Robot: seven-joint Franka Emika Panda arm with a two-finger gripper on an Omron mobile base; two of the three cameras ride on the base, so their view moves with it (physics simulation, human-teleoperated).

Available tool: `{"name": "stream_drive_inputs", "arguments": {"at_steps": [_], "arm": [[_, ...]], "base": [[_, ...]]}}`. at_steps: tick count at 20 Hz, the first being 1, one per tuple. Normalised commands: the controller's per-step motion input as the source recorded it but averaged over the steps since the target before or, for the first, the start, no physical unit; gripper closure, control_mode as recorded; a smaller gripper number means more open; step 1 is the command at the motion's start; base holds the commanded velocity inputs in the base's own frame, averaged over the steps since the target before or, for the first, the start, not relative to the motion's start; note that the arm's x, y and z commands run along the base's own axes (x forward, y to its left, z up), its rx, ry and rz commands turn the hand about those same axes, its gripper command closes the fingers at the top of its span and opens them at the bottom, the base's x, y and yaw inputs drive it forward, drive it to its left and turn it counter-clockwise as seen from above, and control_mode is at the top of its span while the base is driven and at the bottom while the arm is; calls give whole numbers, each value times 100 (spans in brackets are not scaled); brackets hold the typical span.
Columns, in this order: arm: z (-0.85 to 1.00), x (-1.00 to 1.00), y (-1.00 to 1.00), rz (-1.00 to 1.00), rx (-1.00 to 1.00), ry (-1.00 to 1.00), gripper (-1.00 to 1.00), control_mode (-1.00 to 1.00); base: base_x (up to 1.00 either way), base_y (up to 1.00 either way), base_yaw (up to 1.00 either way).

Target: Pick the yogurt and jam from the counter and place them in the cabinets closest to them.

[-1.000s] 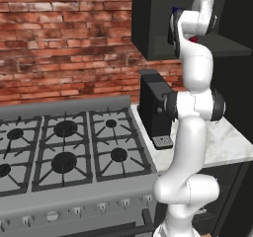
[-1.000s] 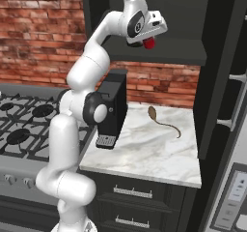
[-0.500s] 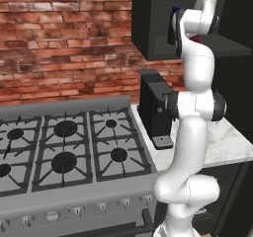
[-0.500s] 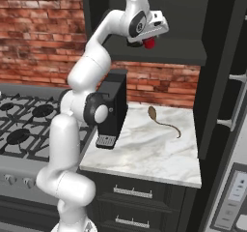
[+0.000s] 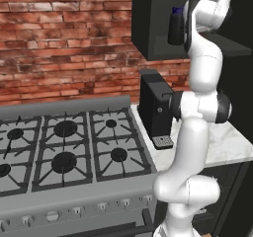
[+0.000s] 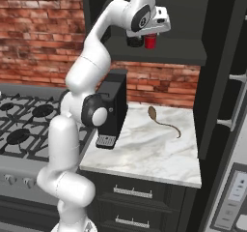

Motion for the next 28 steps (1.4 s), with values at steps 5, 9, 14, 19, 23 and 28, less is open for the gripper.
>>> {"name": "stream_drive_inputs", "arguments": {"at_steps": [5, 9, 14, 19, 23, 28], "arm": [[8, -86, 0, 7, 11, -8, -100, -100], [-14, -100, 0, 5, 6, -12, -100, -100], [-43, -100, 1, 1, 1, -19, -100, -100], [-52, -100, 6, 0, 0, -23, -100, -100], [-74, -100, 30, 0, -4, -28, -100, -100], [-75, -100, 41, 0, -9, -28, -100, -100]], "base": [[0, 0, 0], [0, 0, 0], [0, 0, 0], [0, 0, 0], [0, 0, 0], [0, 0, 0]]}}
